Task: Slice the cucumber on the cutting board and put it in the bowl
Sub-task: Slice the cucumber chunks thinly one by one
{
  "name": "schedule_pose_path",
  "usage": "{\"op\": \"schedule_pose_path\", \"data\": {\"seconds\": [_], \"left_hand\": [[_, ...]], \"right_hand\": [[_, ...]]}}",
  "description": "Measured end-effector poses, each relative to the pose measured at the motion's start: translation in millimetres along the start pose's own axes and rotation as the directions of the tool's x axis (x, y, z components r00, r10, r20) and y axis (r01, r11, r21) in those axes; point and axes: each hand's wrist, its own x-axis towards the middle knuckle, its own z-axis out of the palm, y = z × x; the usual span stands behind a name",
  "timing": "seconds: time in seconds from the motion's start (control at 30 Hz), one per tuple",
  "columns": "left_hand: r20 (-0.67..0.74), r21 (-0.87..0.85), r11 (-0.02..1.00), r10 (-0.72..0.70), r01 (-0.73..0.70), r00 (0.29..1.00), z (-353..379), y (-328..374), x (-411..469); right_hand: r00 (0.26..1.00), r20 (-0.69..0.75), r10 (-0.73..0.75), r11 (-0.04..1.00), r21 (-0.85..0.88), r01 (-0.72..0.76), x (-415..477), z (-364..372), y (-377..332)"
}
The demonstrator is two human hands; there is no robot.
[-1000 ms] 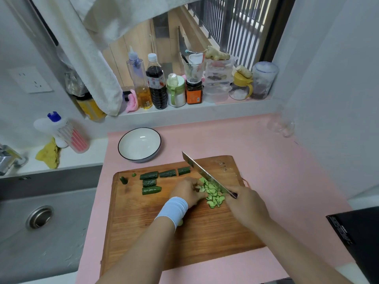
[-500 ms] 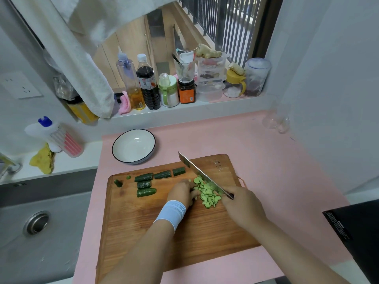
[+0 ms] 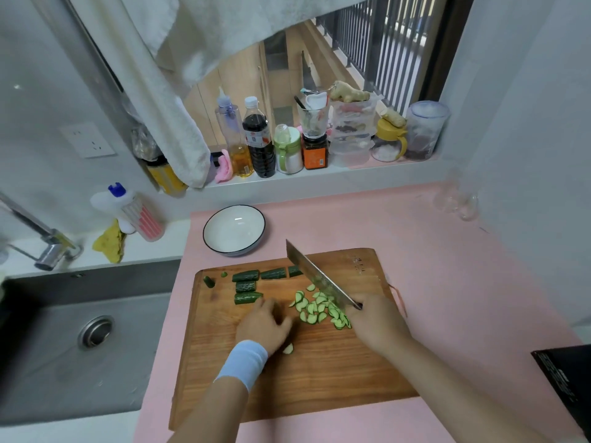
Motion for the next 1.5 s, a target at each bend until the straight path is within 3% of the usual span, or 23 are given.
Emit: {"op": "schedule_pose_path", "data": {"seconds": [0.1,0.23,0.37,0.47,0.7,0.87,1.2,1.37,1.5], "left_hand": [[0.152,0.090,0.987,0.119,-0.133,0.981,7.0,-16.9,-23.9],[0.166,0.024,0.979,0.195,-0.202,0.967,12.1,-10.1,-18.9],[0.111,-0.193,0.980,0.063,-0.041,0.992,16.3,20.4,-6.0],[0.074,-0.422,0.904,-0.044,0.071,0.996,21.6,46.0,-0.6],[-0.196,-0.499,0.858,-0.250,0.123,0.948,7.9,-1.3,-3.2],[-0.238,-0.502,0.857,-0.264,0.114,0.935,0.1,-35.3,1.6],[-0.149,-0.290,0.957,-0.040,-0.005,0.988,4.2,-27.4,11.3],[-0.158,-0.169,0.972,0.135,-0.161,0.978,-6.3,-2.0,46.8],[-0.064,-0.010,0.970,0.240,-0.241,0.969,-8.4,21.9,85.7]], "right_hand": [[1.000,0.026,-0.013,1.000,-0.004,0.013,2.1,5.8,-5.8],[0.999,0.047,-0.018,1.000,-0.020,0.018,-1.1,10.5,-9.3],[0.999,0.023,-0.027,0.999,-0.045,0.028,-5.9,8.7,-7.3],[1.000,0.004,-0.017,0.998,-0.066,0.017,-8.9,7.9,-7.0],[0.992,0.126,0.010,1.000,-0.016,-0.008,-30.4,30.3,-15.4],[0.986,0.155,0.062,0.998,0.001,-0.063,-45.8,64.2,-22.9],[0.977,-0.074,0.202,0.978,-0.040,-0.205,-44.1,46.7,-8.8],[0.978,-0.066,0.197,0.979,0.056,-0.194,-45.2,43.1,-10.9],[0.972,-0.097,0.213,0.967,0.160,-0.196,-41.5,39.7,-16.6]]}}
